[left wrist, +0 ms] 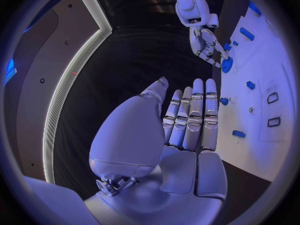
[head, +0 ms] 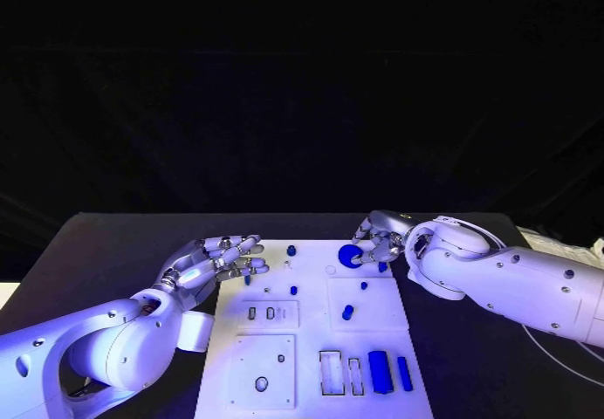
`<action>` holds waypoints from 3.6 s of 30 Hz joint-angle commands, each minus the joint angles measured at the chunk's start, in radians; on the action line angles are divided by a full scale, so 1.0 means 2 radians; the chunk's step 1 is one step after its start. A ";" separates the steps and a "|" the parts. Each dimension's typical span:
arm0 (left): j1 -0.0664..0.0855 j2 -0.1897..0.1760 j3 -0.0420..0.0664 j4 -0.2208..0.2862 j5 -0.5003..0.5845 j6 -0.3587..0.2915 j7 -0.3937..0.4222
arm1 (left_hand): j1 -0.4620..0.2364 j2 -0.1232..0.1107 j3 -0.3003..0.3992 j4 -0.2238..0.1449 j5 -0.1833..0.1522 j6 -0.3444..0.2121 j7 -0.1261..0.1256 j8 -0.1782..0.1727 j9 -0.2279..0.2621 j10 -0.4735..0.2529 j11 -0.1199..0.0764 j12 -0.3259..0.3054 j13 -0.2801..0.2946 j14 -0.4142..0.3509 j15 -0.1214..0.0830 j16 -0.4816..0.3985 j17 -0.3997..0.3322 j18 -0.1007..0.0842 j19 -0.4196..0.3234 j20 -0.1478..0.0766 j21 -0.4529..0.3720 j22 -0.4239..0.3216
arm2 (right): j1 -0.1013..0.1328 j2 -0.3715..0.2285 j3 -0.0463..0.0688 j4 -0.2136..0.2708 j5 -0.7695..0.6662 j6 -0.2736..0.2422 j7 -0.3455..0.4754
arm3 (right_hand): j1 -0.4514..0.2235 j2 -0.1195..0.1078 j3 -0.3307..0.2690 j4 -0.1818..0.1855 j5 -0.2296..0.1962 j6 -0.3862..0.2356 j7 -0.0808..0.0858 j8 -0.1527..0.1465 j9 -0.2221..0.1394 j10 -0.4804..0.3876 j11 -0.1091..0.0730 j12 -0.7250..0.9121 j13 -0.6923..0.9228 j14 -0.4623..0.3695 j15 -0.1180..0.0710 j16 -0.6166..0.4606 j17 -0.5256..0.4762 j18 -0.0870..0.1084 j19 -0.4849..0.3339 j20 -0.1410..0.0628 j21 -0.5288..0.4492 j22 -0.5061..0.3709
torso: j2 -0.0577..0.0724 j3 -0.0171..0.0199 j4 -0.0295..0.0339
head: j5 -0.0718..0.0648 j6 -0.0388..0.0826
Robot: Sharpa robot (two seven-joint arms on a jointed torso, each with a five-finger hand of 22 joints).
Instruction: Assemble the parts on the task board
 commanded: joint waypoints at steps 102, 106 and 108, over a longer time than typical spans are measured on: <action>0.001 0.002 0.000 -0.002 0.001 0.016 -0.004 | 0.000 -0.003 0.002 -0.006 -0.005 -0.004 -0.001 -0.002 0.000 -0.006 -0.001 -0.001 0.000 0.000 0.001 -0.004 0.002 0.006 0.002 0.001 -0.004 -0.002 | -0.021 0.132 -0.016 -0.015 -0.114 -0.024 -0.002 | -0.100 0.001 0.059 0.017 -0.008 -0.009 0.010 -0.013 0.000 0.031 0.011 0.052 0.092 0.050 0.014 0.015 0.123 -0.019 0.033 0.011 0.049 0.088 | 0.001 -0.0010 0.0008 | 0.013 -0.008; 0.001 0.002 0.000 -0.002 0.001 0.016 -0.004 | 0.000 -0.003 0.002 -0.006 -0.005 -0.004 -0.001 -0.002 0.000 -0.006 -0.001 -0.001 0.000 0.000 0.001 -0.004 0.002 0.006 0.002 0.001 -0.004 -0.002 | -0.021 0.131 -0.016 -0.016 -0.110 -0.018 -0.004 | -0.115 0.015 0.048 0.015 0.028 0.001 0.007 -0.011 0.000 0.033 0.008 0.056 0.095 0.051 0.012 0.016 0.125 -0.020 0.034 0.009 0.051 0.091 | 0.001 -0.0011 0.0010 | 0.013 -0.009; 0.001 0.002 0.000 -0.002 0.001 0.016 -0.004 | 0.000 -0.003 0.002 -0.006 -0.005 -0.004 -0.001 -0.002 0.000 -0.006 -0.001 -0.001 0.000 0.000 0.001 -0.004 0.002 0.006 0.002 0.001 -0.004 -0.002 | -0.021 0.130 -0.016 -0.016 -0.107 -0.016 -0.005 | -0.116 0.019 0.046 0.015 0.032 0.005 0.005 -0.011 0.001 0.033 0.007 0.056 0.096 0.051 0.011 0.017 0.125 -0.020 0.034 0.009 0.051 0.092 | 0.001 -0.0011 0.0012 | 0.013 -0.009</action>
